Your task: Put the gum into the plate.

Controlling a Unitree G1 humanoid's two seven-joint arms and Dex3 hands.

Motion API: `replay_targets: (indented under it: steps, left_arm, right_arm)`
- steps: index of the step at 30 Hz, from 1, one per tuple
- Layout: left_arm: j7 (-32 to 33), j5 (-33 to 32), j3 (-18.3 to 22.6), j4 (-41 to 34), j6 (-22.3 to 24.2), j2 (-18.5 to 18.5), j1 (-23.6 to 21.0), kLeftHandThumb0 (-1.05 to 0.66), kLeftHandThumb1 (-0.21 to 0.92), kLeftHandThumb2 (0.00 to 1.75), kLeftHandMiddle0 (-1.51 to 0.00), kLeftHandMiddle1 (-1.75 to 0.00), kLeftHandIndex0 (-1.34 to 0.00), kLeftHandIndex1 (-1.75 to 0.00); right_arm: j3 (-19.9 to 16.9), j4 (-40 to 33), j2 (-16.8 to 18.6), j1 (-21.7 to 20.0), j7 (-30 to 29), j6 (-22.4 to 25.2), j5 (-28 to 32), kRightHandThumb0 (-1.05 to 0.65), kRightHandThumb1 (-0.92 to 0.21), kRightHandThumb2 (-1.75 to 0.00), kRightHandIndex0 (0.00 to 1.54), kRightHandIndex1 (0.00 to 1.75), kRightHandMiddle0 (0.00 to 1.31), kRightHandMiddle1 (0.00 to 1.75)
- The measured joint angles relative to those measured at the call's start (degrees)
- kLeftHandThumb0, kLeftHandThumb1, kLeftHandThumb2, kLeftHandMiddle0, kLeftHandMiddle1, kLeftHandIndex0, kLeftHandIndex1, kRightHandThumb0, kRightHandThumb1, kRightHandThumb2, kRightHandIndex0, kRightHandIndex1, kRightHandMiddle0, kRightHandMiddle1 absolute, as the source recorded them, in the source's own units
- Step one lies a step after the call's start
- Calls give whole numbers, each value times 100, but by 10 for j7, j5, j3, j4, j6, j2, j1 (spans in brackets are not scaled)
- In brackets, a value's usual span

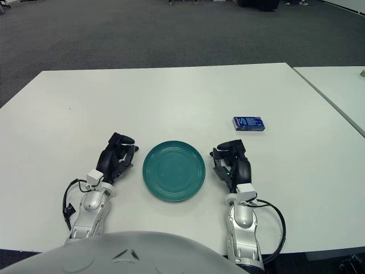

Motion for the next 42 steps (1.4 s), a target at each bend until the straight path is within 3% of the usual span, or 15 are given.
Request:
replay_targets:
  steps: [16, 38, 42]
  left_arm:
    - [1, -2, 0, -2, 0, -3, 2, -37, 82, 65, -30, -141, -26, -175]
    - [0, -4, 0, -3, 1, -2, 2, -37, 83, 65, -30, -141, -25, -175]
    - [0, -4, 0, -3, 2, -2, 2, -37, 83, 64, -29, -141, -25, -175]
  right_arm:
    - [0, -2, -3, -2, 2, 7, 0, -35, -92, -52, 50, 115, 19, 175]
    - [-1, -11, -11, -8, 2, 26, -1, -35, -92, -52, 49, 115, 19, 175]
    - [-9, -19, -32, -26, -10, 44, -48, -35, -92, -52, 45, 113, 19, 175]
